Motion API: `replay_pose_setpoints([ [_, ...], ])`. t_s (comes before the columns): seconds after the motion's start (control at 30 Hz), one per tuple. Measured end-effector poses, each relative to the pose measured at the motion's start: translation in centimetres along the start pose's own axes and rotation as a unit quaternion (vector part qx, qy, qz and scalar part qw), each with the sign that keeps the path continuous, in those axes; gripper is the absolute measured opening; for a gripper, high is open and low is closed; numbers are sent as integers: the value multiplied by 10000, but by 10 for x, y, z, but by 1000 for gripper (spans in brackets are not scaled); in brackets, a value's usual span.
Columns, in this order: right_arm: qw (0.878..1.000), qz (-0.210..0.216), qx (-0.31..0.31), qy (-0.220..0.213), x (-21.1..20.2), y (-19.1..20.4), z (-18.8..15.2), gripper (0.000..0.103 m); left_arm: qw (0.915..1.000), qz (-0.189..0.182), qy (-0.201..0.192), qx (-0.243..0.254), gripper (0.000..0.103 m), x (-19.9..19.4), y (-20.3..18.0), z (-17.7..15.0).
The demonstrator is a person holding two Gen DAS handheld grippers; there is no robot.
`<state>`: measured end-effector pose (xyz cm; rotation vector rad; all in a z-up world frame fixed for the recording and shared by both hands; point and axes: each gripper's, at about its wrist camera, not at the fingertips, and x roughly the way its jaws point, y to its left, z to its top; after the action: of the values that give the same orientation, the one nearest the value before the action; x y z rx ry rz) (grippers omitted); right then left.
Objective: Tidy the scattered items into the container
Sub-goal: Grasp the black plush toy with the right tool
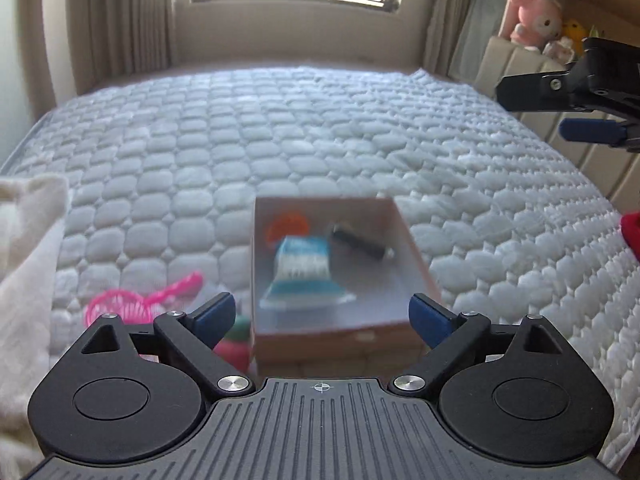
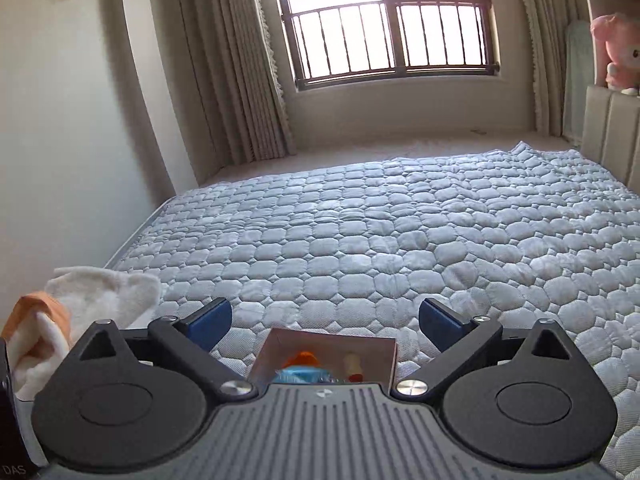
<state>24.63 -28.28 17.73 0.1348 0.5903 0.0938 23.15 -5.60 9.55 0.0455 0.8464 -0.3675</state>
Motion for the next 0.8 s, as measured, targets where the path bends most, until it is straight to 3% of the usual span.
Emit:
replay_pose_setpoints([
  [0.17, 9961, -283, -788, 261, 5, 12, -75, 103, 9964, 429, 707, -199, 98, 0, 17, -89],
  [0.37, 9883, 128, -1213, 914, 15, 59, -166, 103, 9827, 922, 1360, -857, 100, -17, 51, -168],
  [0.53, 9764, 669, -1677, 1184, 22, 117, -201, 103, 9776, 1355, 1292, -958, 100, -35, 84, -186],
  [0.8, 9662, 1006, -2238, 795, 49, 208, -204, 103, 9776, 1461, 1098, -1044, 102, -61, 129, -194],
])
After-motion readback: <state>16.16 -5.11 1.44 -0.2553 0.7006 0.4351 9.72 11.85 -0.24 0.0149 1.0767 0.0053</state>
